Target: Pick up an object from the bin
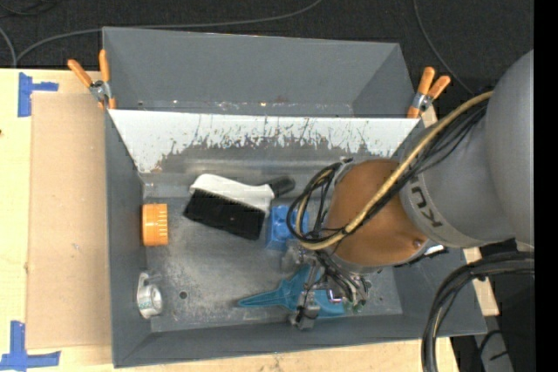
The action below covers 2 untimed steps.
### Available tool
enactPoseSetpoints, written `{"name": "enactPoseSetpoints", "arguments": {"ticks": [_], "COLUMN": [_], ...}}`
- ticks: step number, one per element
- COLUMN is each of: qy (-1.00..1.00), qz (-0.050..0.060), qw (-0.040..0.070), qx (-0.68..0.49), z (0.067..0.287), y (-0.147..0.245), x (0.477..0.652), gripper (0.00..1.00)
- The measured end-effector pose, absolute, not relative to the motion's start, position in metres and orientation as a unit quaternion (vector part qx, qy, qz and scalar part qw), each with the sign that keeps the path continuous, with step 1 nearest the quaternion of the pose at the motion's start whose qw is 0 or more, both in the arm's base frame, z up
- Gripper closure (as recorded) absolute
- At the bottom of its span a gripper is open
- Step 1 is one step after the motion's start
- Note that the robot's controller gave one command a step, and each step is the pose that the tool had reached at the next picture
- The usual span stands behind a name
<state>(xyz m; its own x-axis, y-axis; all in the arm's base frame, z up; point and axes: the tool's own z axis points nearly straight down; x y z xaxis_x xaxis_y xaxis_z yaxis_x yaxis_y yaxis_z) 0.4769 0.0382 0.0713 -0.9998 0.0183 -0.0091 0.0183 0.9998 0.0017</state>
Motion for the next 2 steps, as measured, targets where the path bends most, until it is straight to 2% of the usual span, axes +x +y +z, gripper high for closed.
{"name": "enactPoseSetpoints", "arguments": {"ticks": [1, 2], "qy": [1.000, 1.000], "qz": [0.002, 0.001], "qw": [0.008, 0.007], "qx": [0.008, 0.010], "z": [0.0711, 0.0716], "y": [0.0354, 0.0379], "x": [0.4767, 0.4784], "gripper": [0.00, 0.00]}}
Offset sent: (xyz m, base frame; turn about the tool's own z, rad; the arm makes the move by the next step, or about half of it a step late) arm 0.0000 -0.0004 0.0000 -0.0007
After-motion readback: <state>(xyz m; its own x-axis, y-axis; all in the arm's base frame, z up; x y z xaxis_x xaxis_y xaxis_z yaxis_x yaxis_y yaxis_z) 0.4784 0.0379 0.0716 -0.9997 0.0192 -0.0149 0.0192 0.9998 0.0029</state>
